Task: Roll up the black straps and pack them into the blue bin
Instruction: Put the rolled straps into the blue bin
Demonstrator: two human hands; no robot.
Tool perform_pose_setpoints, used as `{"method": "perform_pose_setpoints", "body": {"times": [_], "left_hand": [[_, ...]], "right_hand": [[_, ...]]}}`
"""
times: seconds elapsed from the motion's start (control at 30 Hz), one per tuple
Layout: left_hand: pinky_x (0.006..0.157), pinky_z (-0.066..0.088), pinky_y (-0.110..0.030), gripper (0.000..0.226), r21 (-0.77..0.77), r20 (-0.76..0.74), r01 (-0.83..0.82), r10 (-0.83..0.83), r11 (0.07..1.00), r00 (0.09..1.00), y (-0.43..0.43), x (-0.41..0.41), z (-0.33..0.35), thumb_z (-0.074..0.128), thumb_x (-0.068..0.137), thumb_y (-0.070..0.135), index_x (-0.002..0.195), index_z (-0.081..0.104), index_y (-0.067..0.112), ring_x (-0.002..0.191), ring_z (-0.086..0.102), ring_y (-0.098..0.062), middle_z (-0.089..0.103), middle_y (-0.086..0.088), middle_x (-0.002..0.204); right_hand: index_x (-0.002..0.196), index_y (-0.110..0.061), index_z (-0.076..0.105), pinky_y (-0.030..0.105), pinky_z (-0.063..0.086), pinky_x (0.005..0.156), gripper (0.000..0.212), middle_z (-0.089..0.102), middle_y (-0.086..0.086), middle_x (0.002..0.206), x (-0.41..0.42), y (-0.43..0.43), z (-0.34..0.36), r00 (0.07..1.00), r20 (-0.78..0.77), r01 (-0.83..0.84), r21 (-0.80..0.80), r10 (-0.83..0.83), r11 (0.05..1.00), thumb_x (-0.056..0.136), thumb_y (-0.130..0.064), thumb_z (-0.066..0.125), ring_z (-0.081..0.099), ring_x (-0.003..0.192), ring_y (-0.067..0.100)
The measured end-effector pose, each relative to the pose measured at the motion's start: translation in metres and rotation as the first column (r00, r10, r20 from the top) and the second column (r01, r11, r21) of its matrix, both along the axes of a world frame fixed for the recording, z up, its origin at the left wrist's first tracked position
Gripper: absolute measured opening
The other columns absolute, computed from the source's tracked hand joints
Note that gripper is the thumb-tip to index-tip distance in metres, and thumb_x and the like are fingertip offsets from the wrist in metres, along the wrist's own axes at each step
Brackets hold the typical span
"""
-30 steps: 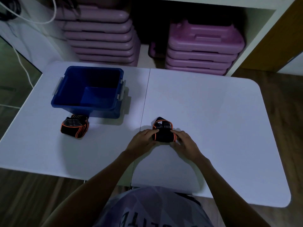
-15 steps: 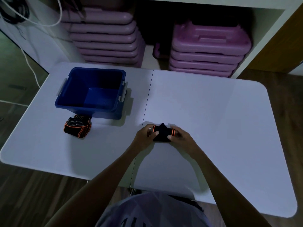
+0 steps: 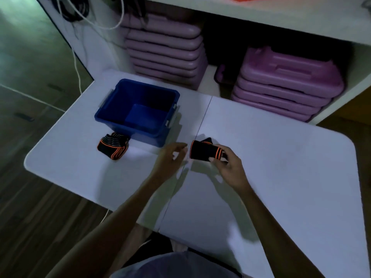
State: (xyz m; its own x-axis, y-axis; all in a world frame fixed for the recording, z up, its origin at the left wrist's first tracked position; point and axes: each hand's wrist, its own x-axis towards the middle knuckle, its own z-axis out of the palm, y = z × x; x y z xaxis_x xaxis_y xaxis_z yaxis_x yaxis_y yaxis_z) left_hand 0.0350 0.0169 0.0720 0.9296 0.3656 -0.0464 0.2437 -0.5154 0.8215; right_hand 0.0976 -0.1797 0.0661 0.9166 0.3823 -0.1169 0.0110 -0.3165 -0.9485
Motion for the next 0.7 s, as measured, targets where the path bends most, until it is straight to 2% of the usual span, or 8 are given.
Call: {"method": "perform_pose_setpoints", "body": {"times": [0.13,0.2,0.23,0.3,0.37,0.47,0.6,0.7], "left_hand": [[0.075,0.044,-0.016,0.017,0.22,0.246,-0.13,0.074,0.967,0.966,0.072,0.019,0.035,0.056,0.091,0.017,0.103,0.066,0.01,0.088,0.058,-0.013,0.065,-0.005,0.1],[0.083,0.049,-0.035,0.021,0.338,0.284,-0.219,0.122,0.915,0.951,0.112,0.024,0.04,0.055,0.091,0.026,0.103,0.067,0.014,0.095,0.06,-0.023,0.066,-0.008,0.104],[0.088,0.047,-0.043,0.025,0.393,0.261,-0.266,0.171,0.88,0.95,0.133,0.025,0.04,0.053,0.09,0.031,0.106,0.066,0.016,0.102,0.058,-0.027,0.065,-0.009,0.111],[0.1,0.037,-0.05,0.038,0.497,0.142,-0.303,0.268,0.813,0.953,0.175,0.024,0.037,0.051,0.09,0.039,0.121,0.059,0.018,0.121,0.047,-0.031,0.054,-0.011,0.13],[0.108,0.022,-0.05,0.056,0.569,-0.071,-0.224,0.319,0.791,0.945,0.213,0.018,0.027,0.048,0.09,0.046,0.137,0.042,0.017,0.139,0.027,-0.03,0.035,-0.013,0.148],[0.112,0.009,-0.052,0.073,0.575,-0.277,-0.088,0.295,0.814,0.915,0.244,0.006,0.007,0.033,0.089,0.062,0.148,0.016,0.021,0.145,0.01,-0.025,0.014,-0.011,0.157],[0.113,0.007,-0.051,0.085,0.578,-0.254,-0.041,0.228,0.815,0.94,0.252,0.003,-0.005,0.008,0.082,0.071,0.149,0.006,0.019,0.146,0.006,-0.023,0.008,-0.009,0.158],[0.115,0.006,-0.051,0.086,0.562,-0.235,-0.044,0.21,0.826,0.949,0.253,0.003,-0.008,0.004,0.081,0.07,0.149,0.003,0.018,0.146,0.003,-0.023,0.006,-0.008,0.158]], "right_hand": [[0.118,-0.022,0.058,0.006,0.044,0.082,0.041,0.06,-0.012,0.113,0.029,0.054,0.05,0.985,0.164,-0.072,0.074,0.059,0.995,0.082,-0.008,0.072,0.055,0.098,-0.013],[0.117,-0.021,0.059,0.012,0.046,0.085,0.04,0.061,-0.011,0.114,0.04,0.087,0.067,0.964,0.242,-0.132,0.092,0.107,0.987,0.081,-0.009,0.073,0.057,0.1,-0.009],[0.117,-0.018,0.06,0.014,0.047,0.087,0.04,0.062,-0.009,0.114,0.044,0.105,0.072,0.952,0.275,-0.159,0.08,0.132,0.984,0.081,-0.008,0.073,0.058,0.099,-0.008],[0.117,-0.017,0.06,0.02,0.049,0.089,0.04,0.064,-0.004,0.113,0.053,0.141,0.077,0.929,0.318,-0.211,0.03,0.191,0.977,0.08,-0.006,0.073,0.06,0.096,-0.004],[0.115,-0.026,0.059,0.03,0.05,0.089,0.043,0.061,-0.011,0.11,0.06,0.177,0.077,0.906,0.339,-0.24,-0.086,0.255,0.967,0.078,-0.009,0.073,0.061,0.097,0.006],[0.117,-0.031,0.057,0.037,0.05,0.091,0.045,0.058,-0.009,0.116,0.073,0.229,0.066,0.843,0.326,-0.315,-0.344,0.427,0.885,0.077,-0.013,0.071,0.057,0.107,0.014],[0.12,-0.027,0.056,0.043,0.049,0.087,0.043,0.057,-0.002,0.119,0.085,0.279,0.044,0.764,0.247,-0.359,-0.606,0.597,0.71,0.081,-0.011,0.067,0.052,0.113,0.021],[0.123,-0.023,0.054,0.045,0.049,0.085,0.046,0.055,-0.001,0.124,0.098,0.306,0.034,0.707,0.228,-0.332,-0.729,0.67,0.598,0.082,-0.004,0.062,0.047,0.117,0.023]]}}
